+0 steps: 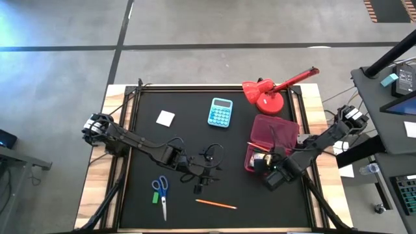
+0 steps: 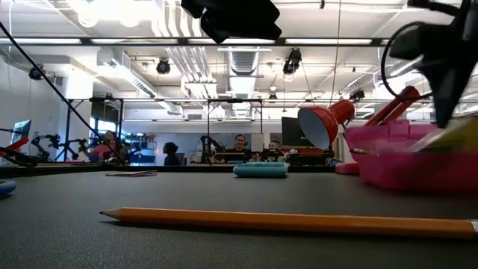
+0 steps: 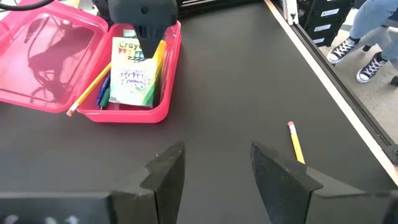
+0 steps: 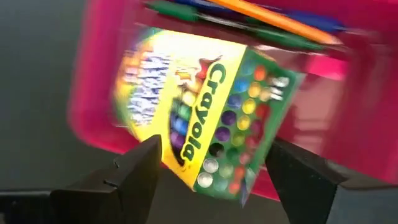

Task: Pack school essentials
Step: Put the crayon box into the red supply box, then put the blue scissors into the red supply box

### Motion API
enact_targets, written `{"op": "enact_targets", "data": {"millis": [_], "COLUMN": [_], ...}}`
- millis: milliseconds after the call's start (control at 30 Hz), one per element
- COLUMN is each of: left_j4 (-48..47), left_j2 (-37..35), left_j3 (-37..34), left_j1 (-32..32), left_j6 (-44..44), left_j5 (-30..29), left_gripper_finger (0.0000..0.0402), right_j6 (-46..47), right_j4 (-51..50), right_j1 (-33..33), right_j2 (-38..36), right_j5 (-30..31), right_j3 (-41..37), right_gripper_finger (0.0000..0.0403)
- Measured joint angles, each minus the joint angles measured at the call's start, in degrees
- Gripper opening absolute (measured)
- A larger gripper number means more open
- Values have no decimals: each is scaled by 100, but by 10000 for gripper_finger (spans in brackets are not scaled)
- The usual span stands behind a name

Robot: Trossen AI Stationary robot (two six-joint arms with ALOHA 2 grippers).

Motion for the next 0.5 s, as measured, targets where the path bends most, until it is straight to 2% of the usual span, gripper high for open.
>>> {"op": "enact_targets", "data": {"millis": [67,133,367,500], "left_j4": [0,0,-248,-1058], "left_j2": [0,0,0,0], "left_j3": [0,-2,-28,-31], "left_j1": [0,0,10,20], "left_j6": [0,0,-34,-864], "left_j5": [0,0,-153,-156], "left_gripper_finger": [167,167,167,167], "right_j6": [-95,-186,-725,-1087], "right_j4": [-117,-101,-450,-450], "right_j1": [-43,-42,-51,-44], "right_j2": [15,19,-2,17], "right_j5": [-342,-377,-190,243], "right_j3": [0,6,402,797], "right_gripper_finger": [262,258,251,253]}}
